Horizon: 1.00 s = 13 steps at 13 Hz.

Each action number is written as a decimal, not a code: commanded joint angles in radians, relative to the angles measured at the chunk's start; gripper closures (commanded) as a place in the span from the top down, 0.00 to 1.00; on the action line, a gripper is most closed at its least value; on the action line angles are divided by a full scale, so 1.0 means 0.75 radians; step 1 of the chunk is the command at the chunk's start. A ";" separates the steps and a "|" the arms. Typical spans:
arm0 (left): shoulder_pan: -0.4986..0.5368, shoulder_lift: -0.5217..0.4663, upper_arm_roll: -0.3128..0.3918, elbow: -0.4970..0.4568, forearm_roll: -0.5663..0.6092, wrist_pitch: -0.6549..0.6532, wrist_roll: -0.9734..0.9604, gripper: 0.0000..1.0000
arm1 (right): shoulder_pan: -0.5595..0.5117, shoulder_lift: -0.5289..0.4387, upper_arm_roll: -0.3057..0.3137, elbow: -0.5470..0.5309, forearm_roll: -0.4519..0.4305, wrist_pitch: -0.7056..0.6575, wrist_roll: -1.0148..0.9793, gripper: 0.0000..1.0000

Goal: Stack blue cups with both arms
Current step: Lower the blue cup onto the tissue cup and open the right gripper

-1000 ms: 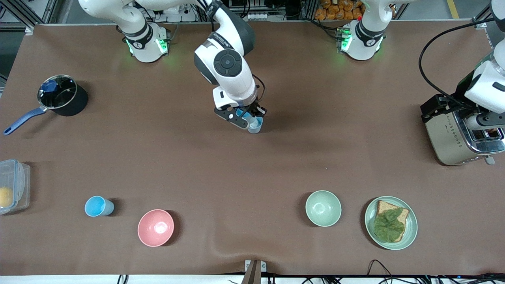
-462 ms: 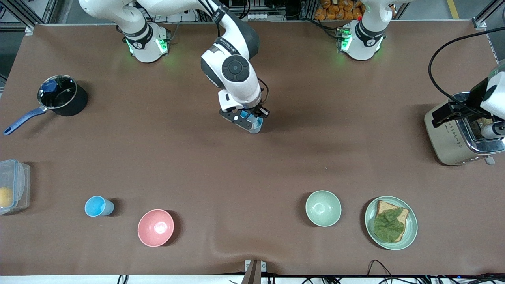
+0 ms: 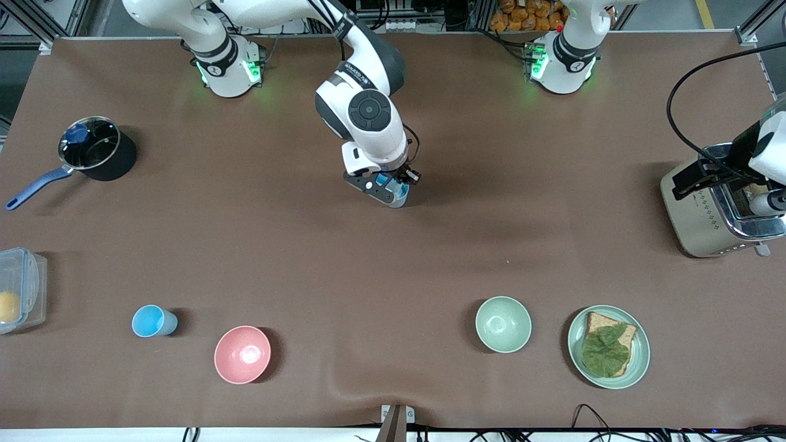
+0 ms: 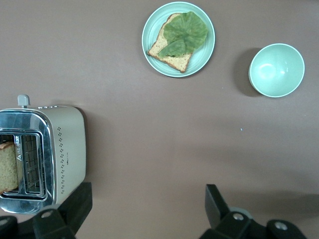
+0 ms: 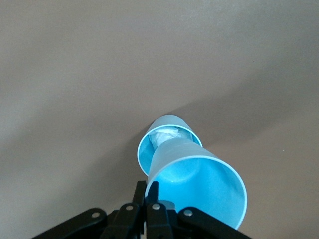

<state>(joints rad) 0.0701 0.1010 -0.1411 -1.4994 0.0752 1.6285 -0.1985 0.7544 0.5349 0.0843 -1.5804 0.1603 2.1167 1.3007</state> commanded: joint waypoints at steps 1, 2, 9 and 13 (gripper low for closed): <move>0.003 -0.002 -0.002 0.007 -0.025 0.007 0.017 1.00 | 0.015 0.029 -0.010 0.045 0.017 -0.008 0.021 0.00; -0.001 -0.002 -0.004 0.007 -0.027 0.007 0.017 1.00 | 0.015 0.031 -0.010 0.045 0.015 -0.008 0.027 0.00; -0.008 0.000 -0.035 0.007 -0.023 0.001 0.009 1.00 | -0.016 0.011 -0.018 0.090 -0.034 -0.063 0.006 1.00; 0.001 -0.004 -0.035 0.023 -0.020 -0.001 0.040 1.00 | -0.198 -0.083 -0.016 0.093 -0.028 -0.261 -0.120 1.00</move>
<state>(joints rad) 0.0650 0.1013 -0.1655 -1.4978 0.0751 1.6285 -0.1977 0.6767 0.5298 0.0566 -1.5155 0.1503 2.0208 1.2798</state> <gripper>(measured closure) 0.000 0.018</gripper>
